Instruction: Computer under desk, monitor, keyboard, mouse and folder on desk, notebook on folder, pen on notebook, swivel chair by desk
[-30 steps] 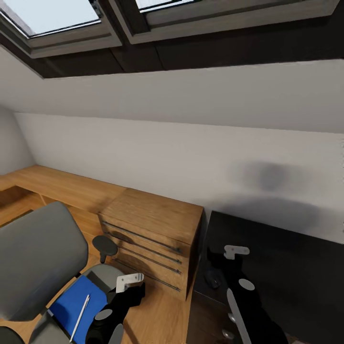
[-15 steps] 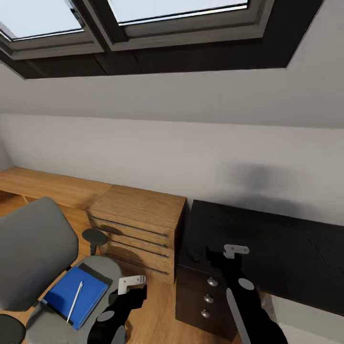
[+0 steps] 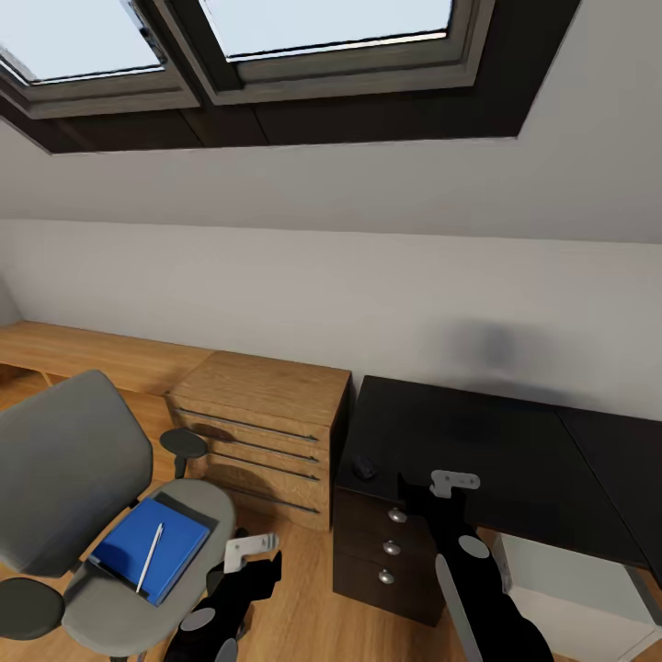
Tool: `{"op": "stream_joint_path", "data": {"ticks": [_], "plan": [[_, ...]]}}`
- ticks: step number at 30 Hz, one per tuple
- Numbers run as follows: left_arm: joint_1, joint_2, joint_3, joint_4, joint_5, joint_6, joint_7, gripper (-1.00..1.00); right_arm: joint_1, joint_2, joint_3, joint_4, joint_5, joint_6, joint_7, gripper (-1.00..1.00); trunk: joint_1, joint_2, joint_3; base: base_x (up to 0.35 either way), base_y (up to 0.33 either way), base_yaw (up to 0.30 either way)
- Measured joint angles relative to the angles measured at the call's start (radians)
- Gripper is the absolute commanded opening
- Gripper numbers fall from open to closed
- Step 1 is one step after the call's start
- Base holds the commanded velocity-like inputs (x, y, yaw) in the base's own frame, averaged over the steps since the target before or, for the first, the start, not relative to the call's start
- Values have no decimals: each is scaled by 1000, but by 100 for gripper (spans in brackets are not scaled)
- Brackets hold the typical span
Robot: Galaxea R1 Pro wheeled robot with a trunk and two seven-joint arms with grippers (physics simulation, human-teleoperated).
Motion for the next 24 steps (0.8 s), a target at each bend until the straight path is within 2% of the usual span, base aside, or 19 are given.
{"op": "stream_joint_path", "data": {"ticks": [9, 24], "plan": [[12, 0, 0, -15, 0, -2, 0, 100, 0, -2, -9, 3, 0, -5, 2, 100, 0, 0, 0, -2, 0, -106], [12, 0, 0, -16, 0, -4, 0, 100, 0, -3, -56, 8, -1, -9, -2, 100, 0, 0, 0, 0, 0, -256]]}}
